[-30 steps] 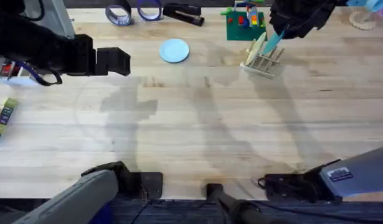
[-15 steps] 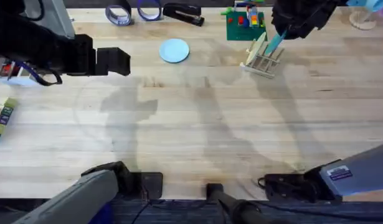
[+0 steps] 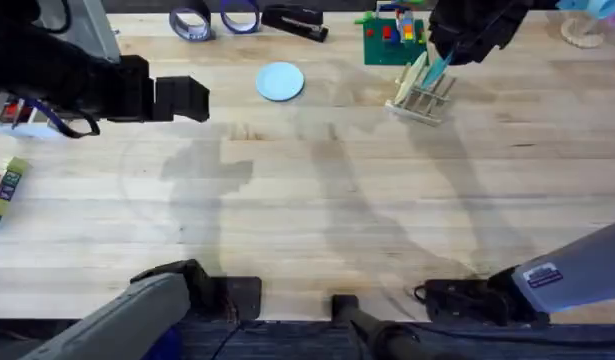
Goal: Pick up the plates from the table one by one and place each into a slot on the dish rack.
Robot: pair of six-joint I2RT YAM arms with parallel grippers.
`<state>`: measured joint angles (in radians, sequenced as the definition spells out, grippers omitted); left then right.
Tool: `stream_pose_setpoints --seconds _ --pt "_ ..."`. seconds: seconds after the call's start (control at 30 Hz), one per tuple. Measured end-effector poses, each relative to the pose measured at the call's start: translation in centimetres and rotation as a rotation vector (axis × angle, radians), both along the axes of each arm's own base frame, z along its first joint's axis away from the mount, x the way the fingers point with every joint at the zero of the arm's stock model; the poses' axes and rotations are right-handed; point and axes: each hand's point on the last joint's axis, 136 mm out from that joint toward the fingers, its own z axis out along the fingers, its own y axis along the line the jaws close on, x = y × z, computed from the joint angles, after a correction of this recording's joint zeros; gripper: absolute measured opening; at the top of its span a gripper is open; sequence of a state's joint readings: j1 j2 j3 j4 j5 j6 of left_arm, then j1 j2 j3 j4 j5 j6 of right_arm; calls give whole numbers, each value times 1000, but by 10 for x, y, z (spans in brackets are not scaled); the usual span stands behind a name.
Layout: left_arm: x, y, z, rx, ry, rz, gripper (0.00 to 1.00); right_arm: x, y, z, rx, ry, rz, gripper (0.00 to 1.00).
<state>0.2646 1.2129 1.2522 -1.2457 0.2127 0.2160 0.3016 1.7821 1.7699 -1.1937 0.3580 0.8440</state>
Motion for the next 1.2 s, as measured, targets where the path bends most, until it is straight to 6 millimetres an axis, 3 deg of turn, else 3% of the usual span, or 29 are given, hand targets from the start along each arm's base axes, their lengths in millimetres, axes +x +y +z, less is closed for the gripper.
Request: stream_pose_setpoints --seconds 0.6,1.2 --pt "0 0 0 0 0 0 993 4 1 0 4 -15 3 30" --pt "0 0 0 0 0 0 994 6 0 -13 -8 23 -1 30"
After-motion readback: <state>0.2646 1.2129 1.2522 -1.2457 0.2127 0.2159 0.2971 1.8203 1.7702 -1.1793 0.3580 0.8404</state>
